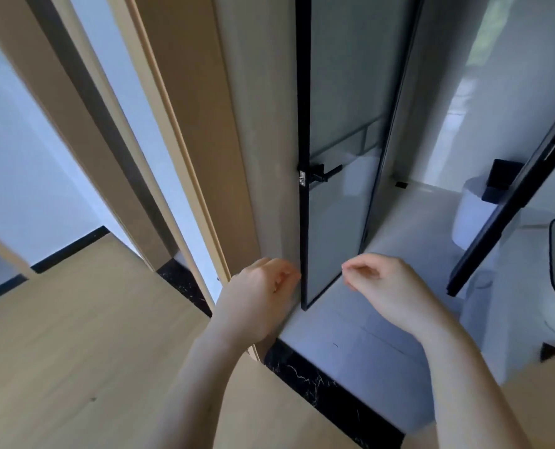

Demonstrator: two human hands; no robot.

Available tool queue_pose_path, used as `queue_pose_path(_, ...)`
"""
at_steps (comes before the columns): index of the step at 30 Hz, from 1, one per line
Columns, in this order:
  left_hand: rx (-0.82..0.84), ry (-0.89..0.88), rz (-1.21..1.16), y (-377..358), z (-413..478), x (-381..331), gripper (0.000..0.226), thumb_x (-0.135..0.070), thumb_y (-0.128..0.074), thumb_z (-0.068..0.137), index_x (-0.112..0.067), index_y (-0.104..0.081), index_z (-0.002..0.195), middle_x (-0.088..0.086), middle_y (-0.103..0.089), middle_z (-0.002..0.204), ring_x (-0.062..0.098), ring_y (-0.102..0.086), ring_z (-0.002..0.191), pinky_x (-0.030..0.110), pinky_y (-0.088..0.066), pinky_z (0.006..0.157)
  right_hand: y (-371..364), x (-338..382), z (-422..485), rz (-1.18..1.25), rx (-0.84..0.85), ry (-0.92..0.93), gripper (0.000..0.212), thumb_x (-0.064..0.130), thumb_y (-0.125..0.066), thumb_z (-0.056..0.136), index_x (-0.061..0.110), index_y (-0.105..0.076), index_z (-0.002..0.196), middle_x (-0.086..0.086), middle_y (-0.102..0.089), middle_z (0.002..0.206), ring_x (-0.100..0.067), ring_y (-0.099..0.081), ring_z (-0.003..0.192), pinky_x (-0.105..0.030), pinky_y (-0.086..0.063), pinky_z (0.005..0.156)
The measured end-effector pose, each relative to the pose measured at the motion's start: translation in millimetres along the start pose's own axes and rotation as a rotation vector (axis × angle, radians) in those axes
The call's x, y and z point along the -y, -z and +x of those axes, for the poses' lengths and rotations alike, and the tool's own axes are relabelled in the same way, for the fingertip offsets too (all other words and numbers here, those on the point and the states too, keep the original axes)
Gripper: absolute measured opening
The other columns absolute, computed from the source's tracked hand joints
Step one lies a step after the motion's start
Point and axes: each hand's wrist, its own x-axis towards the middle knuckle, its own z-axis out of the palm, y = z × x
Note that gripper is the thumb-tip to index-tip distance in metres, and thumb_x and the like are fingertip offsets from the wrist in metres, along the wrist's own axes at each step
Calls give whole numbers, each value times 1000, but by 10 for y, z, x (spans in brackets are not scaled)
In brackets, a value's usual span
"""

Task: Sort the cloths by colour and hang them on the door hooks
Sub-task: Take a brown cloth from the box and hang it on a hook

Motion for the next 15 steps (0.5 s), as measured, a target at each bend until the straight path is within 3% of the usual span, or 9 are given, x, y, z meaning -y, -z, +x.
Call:
queue_pose_path(9,-42,76,-45,710,104,978,25,-43,-48,105,-33,-67,117,-15,-64,109,10,-62,99,32,-52,89,-931,904,464,-31,85,69,12,37,-60,96,37,-72,94,22,-74,93,1,-69,93,-30,-53,94)
queue_pose_path(15,-114,122,-89,1287,86,1711,25,-47,-46,105,-37,-66,116,-17,-67,110,4,-63,96,37,-57,88,-1651,1537,688,-26,146,145,15,36,-57,98,39,-71,95,23,-74,98,3,-67,100,-24,-50,89)
